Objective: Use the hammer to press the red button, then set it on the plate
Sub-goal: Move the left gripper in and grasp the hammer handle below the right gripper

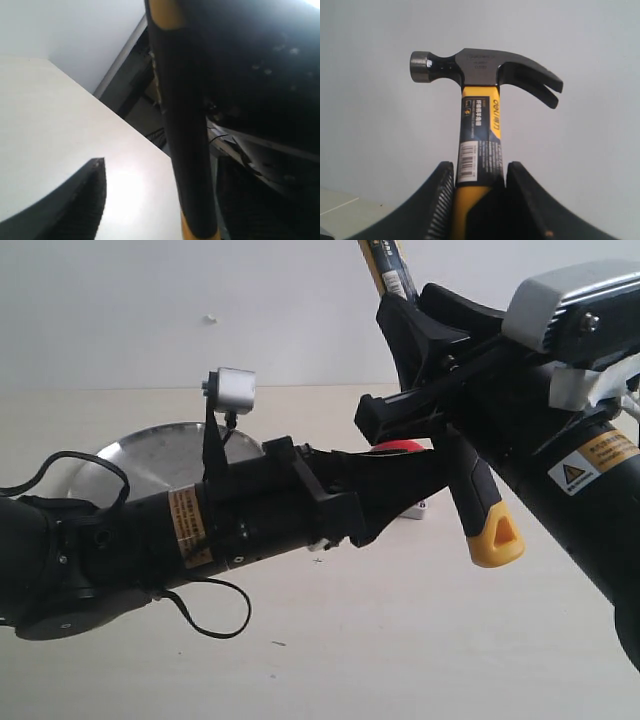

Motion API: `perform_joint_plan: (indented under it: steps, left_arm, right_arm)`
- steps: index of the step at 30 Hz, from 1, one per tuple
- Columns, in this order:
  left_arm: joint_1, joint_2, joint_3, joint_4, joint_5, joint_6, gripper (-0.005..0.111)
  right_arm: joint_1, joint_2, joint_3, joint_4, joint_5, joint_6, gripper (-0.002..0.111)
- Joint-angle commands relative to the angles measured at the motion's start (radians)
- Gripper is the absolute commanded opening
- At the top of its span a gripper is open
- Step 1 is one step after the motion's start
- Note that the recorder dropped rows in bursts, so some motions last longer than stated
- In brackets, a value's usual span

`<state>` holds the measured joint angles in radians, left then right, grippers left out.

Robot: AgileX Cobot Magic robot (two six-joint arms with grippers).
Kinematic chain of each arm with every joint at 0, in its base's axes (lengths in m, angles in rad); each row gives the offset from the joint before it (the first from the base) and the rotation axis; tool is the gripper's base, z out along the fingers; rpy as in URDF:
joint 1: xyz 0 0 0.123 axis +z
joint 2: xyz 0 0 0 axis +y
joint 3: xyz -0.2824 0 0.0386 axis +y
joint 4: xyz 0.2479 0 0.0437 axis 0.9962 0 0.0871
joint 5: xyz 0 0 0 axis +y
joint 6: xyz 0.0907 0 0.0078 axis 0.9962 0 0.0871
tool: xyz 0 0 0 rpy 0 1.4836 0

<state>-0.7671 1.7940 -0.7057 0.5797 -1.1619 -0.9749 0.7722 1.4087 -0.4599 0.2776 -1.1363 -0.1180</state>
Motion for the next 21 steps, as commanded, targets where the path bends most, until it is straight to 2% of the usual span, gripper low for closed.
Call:
perform_joint_plan:
  steps: [1, 8, 11, 17, 21]
  left_arm:
    - [-0.038, -0.002, -0.004, -0.086, 0.034, 0.041, 0.062]
    - [-0.085, -0.002, -0.004, -0.132, 0.032, 0.055, 0.062]
    - [-0.119, -0.002, -0.016, -0.208, 0.034, 0.088, 0.062]
    - [-0.151, -0.002, -0.103, -0.210, 0.160, 0.094, 0.062]
    - [-0.154, -0.002, -0.134, -0.218, 0.184, 0.098, 0.062]
  right_arm:
    - [0.002, -0.017, -0.016, -0.014, -0.085, -0.001, 0.000]
    - [0.002, -0.017, -0.016, -0.014, -0.085, -0.001, 0.000]
    - [0.002, -0.017, -0.016, -0.014, -0.085, -0.001, 0.000]
    - [0.002, -0.017, -0.016, -0.014, -0.085, -0.001, 0.000]
    - [0.002, -0.017, -0.016, -0.014, -0.085, 0.002, 0.000]
